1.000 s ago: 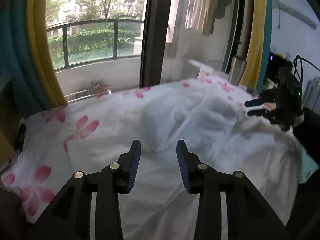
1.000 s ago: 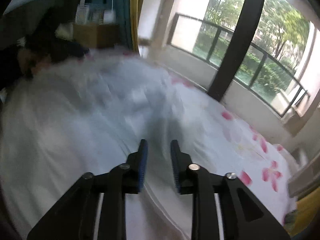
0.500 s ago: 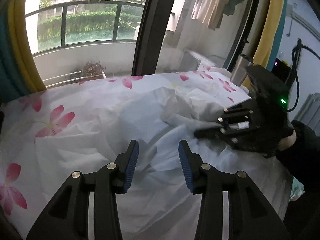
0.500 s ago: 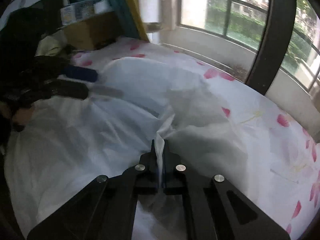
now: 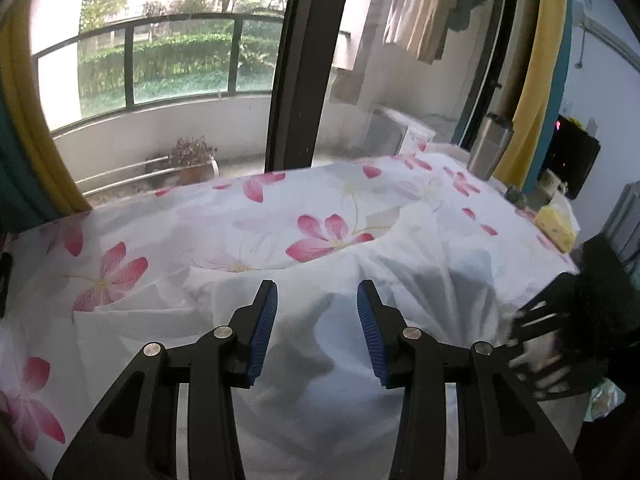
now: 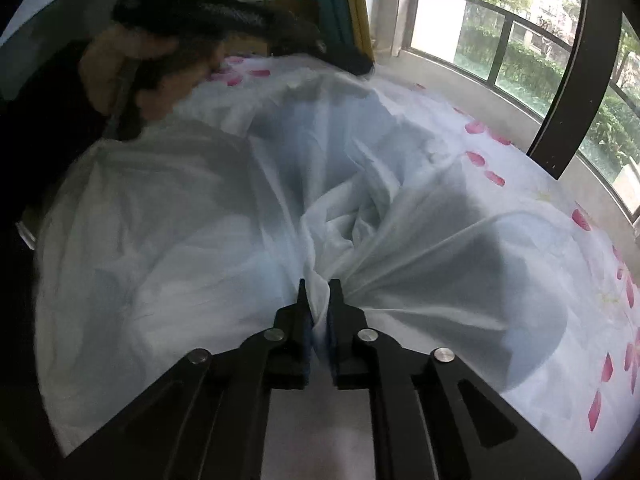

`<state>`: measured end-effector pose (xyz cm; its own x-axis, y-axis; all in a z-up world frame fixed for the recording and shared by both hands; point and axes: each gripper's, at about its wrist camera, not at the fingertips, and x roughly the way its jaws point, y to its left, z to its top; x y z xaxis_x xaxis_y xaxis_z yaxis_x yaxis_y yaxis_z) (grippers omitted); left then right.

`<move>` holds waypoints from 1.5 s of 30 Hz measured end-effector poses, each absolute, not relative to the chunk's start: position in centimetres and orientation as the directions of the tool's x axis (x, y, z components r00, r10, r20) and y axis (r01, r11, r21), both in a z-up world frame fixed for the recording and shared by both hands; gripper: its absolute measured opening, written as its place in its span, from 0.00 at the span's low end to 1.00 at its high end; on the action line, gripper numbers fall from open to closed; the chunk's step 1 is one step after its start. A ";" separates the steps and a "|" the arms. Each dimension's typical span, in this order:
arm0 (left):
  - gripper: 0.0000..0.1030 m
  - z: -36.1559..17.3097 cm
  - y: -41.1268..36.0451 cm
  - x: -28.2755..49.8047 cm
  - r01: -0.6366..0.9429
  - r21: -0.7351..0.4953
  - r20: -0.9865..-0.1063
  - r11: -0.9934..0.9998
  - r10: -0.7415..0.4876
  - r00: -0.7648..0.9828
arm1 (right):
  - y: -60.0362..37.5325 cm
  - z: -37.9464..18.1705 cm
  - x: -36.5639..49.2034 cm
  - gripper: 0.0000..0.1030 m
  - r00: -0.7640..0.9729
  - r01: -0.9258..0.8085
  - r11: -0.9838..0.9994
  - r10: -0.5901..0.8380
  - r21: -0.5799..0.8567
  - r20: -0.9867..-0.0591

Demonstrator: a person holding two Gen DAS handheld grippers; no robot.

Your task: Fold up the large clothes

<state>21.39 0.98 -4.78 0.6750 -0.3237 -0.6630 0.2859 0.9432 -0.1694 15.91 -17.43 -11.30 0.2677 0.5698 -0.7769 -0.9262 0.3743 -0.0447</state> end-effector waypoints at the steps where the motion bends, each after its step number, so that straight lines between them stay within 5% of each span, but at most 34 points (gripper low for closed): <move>1: 0.43 -5.3 0.9 21.7 0.285 -0.168 -0.679 0.944 -0.320 0.661 | -17.7 -10.7 15.8 0.17 0.271 -0.926 0.374 0.583 -0.042 -0.766; 4: 0.43 -7.5 0.6 22.4 0.284 -0.177 -0.737 0.942 -0.318 0.596 | -18.3 -8.2 16.4 0.41 0.291 -0.924 0.381 0.627 -0.042 -0.722; 7: 0.43 -8.6 0.6 22.1 0.285 -0.184 -0.761 0.941 -0.319 0.565 | -19.2 -6.8 18.4 0.47 0.356 -0.890 0.455 0.645 -0.035 -0.676; 16: 0.43 -6.6 2.5 19.2 0.254 -0.216 -0.716 0.943 -0.330 0.615 | -20.2 -11.3 24.6 0.48 0.438 -0.765 0.642 0.462 -0.051 -0.771; 20: 0.43 -8.9 3.3 19.5 0.210 -0.200 -0.762 0.957 -0.287 0.580 | -20.5 -11.3 23.7 0.48 0.444 -0.773 0.632 0.469 -0.061 -0.764; 45: 0.43 -4.4 7.8 6.5 0.016 -0.192 -0.675 0.981 -0.144 0.723 | -26.2 -6.2 16.1 0.49 0.581 -0.644 0.760 0.415 -0.085 -0.700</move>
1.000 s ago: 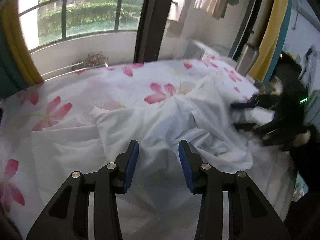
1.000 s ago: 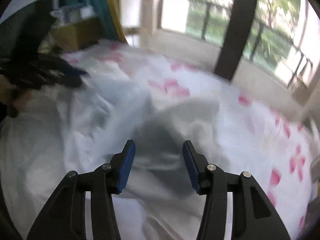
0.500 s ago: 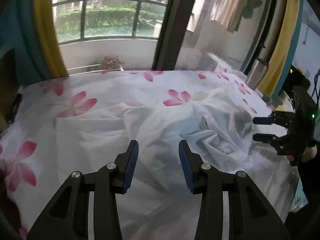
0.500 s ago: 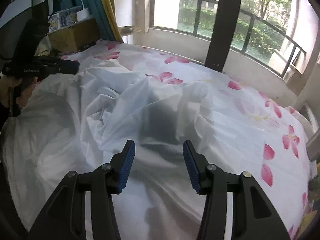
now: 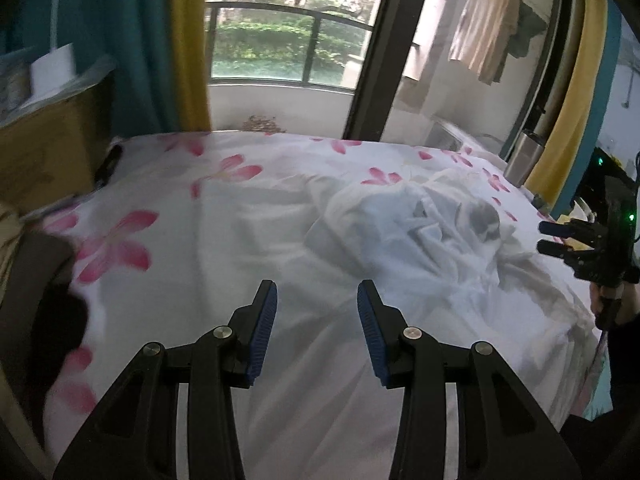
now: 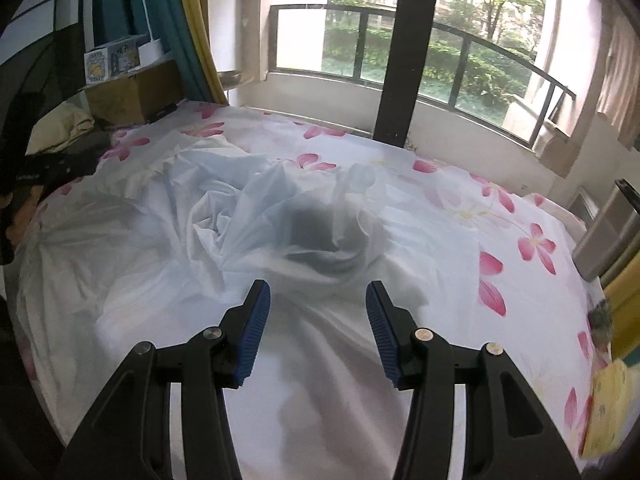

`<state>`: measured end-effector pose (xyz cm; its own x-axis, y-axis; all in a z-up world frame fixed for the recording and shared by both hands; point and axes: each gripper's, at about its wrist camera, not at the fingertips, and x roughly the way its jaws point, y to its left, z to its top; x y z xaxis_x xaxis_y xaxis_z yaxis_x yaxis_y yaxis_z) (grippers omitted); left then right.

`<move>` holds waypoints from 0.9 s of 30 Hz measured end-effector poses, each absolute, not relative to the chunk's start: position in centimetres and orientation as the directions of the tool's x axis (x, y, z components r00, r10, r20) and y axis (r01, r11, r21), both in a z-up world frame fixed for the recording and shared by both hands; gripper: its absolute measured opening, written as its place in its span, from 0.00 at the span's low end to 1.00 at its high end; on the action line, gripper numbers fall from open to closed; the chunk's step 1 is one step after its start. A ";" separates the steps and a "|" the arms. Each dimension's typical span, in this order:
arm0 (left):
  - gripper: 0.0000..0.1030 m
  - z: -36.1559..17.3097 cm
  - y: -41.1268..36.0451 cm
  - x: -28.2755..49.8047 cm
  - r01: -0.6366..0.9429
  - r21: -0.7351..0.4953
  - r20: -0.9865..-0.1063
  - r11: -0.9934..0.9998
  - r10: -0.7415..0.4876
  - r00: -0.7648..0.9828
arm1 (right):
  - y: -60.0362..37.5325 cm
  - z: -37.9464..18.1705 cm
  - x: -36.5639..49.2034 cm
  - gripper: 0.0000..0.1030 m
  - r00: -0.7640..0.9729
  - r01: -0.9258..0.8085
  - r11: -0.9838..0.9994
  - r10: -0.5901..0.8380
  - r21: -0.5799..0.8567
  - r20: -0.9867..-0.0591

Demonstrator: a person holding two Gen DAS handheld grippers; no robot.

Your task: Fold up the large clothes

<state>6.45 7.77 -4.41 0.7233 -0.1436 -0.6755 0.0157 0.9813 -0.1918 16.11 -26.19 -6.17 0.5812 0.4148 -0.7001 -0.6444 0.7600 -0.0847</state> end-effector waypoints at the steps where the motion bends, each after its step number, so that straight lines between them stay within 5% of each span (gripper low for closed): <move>1: 0.43 -4.5 8.0 5.8 0.004 -0.193 -0.677 0.981 -0.136 0.724 | -26.4 -6.1 15.8 0.49 0.586 -0.639 0.764 0.413 -0.085 -0.697; 18: 0.50 -7.0 11.4 -4.4 -0.216 -0.141 -0.672 0.966 0.067 0.738 | -30.8 -6.6 11.1 0.52 0.647 -0.527 0.842 0.310 -0.116 -0.697; 22: 0.51 -8.7 11.3 -6.2 -0.280 -0.041 -0.681 0.959 0.178 0.710 | -33.1 -6.9 10.6 0.53 0.660 -0.468 0.879 0.277 -0.093 -0.699; 27: 0.51 -9.9 10.4 -7.8 -0.259 -0.012 -0.707 0.966 0.175 0.685 | -36.3 -8.3 10.1 0.53 0.656 -0.378 0.923 0.208 -0.077 -0.725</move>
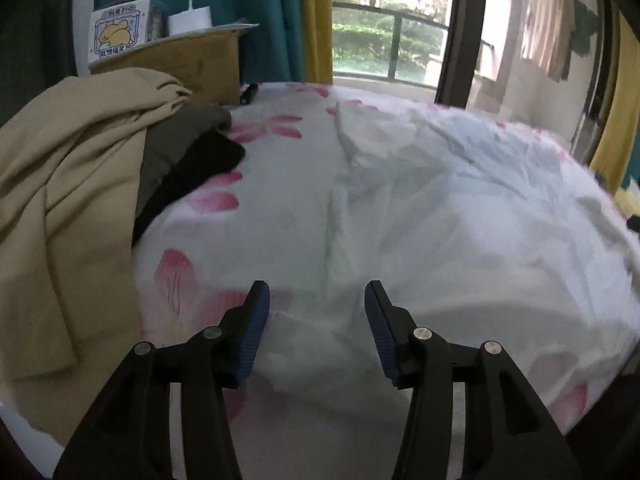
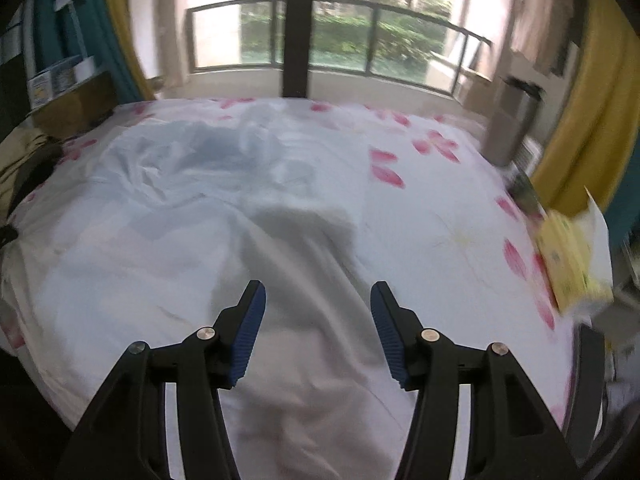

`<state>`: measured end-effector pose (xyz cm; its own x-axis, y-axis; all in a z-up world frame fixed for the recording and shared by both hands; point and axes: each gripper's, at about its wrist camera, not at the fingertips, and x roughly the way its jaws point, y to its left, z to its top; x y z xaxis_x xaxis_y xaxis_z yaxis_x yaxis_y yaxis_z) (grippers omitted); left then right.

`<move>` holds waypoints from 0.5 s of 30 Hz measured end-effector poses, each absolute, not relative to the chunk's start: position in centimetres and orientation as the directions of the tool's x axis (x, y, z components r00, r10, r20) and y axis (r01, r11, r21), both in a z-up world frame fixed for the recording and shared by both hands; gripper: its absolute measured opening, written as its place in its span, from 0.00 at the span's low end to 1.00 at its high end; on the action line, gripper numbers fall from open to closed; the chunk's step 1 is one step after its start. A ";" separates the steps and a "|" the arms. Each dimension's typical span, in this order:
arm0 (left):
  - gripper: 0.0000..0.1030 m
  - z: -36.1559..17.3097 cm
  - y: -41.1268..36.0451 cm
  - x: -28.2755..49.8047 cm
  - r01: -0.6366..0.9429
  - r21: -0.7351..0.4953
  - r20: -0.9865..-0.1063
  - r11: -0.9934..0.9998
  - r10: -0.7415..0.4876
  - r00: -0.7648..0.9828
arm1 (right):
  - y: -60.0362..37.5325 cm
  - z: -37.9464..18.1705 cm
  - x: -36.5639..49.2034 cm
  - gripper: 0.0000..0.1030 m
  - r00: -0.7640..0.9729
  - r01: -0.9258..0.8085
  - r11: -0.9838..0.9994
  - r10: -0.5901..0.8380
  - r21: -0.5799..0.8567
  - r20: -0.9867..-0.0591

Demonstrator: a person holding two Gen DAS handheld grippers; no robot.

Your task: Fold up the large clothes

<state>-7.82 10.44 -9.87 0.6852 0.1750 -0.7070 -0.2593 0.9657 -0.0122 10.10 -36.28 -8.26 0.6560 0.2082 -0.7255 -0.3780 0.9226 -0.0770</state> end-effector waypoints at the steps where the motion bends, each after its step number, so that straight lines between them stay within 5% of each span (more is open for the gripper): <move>1: 0.51 -10.0 10.3 -8.1 -0.266 0.010 -0.710 0.964 0.194 0.677 | -36.9 -8.5 9.9 0.53 0.658 -0.356 0.931 0.194 -0.074 -0.727; 15: 0.51 -10.0 12.1 -10.7 -0.378 -0.024 -0.698 0.925 0.255 0.669 | -42.3 -10.4 7.2 0.53 0.645 -0.220 0.972 0.081 -0.083 -0.760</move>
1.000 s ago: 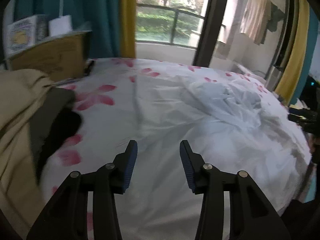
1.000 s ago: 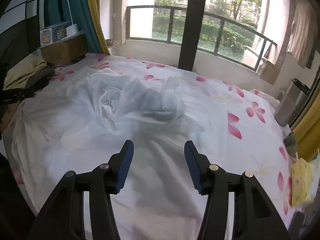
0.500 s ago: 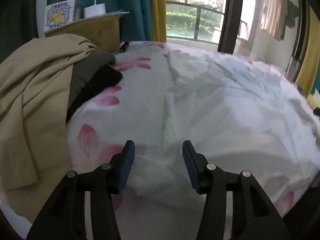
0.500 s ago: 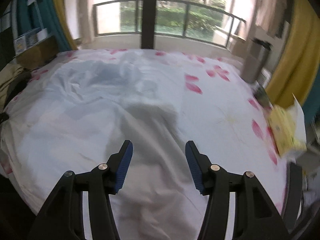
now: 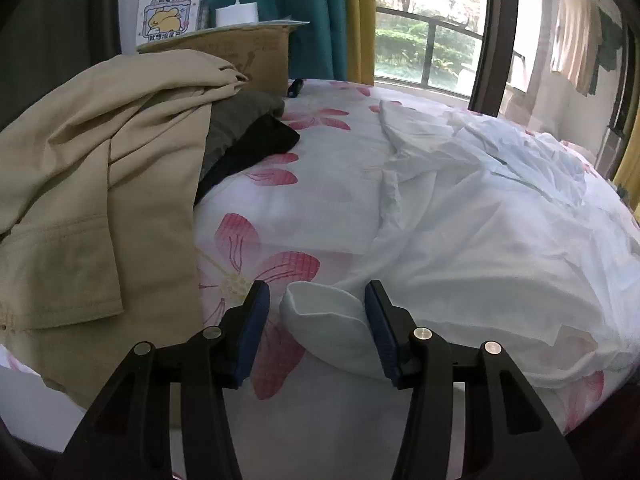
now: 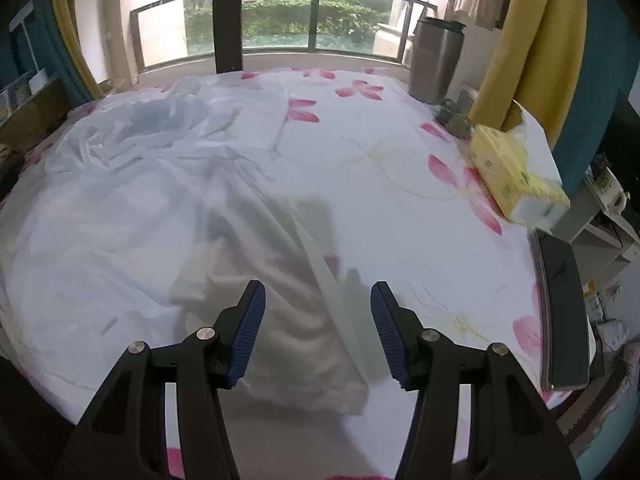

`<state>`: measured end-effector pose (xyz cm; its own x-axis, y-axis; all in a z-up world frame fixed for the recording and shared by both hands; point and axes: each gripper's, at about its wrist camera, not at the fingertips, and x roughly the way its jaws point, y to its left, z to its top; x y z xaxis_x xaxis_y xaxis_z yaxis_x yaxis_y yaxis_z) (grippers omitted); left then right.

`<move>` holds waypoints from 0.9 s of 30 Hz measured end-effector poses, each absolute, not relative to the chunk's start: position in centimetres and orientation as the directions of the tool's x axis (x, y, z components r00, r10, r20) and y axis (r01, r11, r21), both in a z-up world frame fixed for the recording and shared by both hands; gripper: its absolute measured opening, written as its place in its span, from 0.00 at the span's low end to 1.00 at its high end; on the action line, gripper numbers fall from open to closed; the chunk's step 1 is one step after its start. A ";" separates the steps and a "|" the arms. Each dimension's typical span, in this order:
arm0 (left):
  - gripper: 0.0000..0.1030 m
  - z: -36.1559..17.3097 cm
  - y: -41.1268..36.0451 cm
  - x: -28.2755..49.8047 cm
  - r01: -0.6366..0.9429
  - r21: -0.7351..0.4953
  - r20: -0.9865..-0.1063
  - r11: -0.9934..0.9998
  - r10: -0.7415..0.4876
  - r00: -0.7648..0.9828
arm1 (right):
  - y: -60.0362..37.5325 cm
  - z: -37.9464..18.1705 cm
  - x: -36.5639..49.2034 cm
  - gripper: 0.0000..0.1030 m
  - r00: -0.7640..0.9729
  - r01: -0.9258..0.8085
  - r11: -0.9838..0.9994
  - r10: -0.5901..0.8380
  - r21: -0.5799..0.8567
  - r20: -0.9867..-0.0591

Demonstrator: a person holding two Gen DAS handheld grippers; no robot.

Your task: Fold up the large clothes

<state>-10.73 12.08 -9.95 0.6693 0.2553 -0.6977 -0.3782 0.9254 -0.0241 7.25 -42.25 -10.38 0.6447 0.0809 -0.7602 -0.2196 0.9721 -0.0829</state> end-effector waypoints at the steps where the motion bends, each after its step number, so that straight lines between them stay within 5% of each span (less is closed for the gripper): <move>1: 0.51 -10.0 12.0 -10.7 -0.378 -0.022 -0.700 0.925 0.256 0.667 | -42.4 -10.4 7.0 0.53 0.643 -0.220 0.972 0.084 -0.079 -0.761; 9: 0.48 -10.6 10.4 -11.2 -0.304 0.036 -0.674 0.952 0.248 0.696 | -43.1 -12.4 5.6 0.53 0.619 -0.216 0.975 0.103 -0.043 -0.779; 10: 0.43 -10.5 10.3 -11.4 -0.299 0.032 -0.674 0.954 0.241 0.699 | -43.2 -12.5 5.3 0.53 0.620 -0.222 0.974 0.107 -0.044 -0.778; 12: 0.10 -10.4 10.3 -11.6 -0.280 0.031 -0.676 0.959 0.227 0.701 | -43.2 -12.5 4.6 0.48 0.616 -0.243 0.969 0.115 -0.049 -0.779; 13: 0.08 -10.3 10.3 -11.6 -0.270 0.027 -0.681 0.963 0.215 0.700 | -43.4 -12.4 4.3 0.37 0.611 -0.259 0.965 0.137 -0.033 -0.779; 14: 0.06 -10.1 10.4 -11.6 -0.262 0.018 -0.685 0.965 0.203 0.700 | -43.5 -12.3 4.2 0.02 0.606 -0.275 0.961 0.162 -0.014 -0.779; 19: 0.05 -7.8 10.9 -12.0 -0.250 -0.007 -0.638 0.968 0.188 0.747 | -43.3 -11.4 4.0 0.03 0.580 -0.329 0.941 0.270 0.083 -0.769; 27: 0.05 -2.4 10.5 -11.5 -0.225 0.074 -0.524 0.971 0.230 0.820 | -42.8 -6.3 5.2 0.03 0.679 -0.342 0.939 0.267 0.027 -0.683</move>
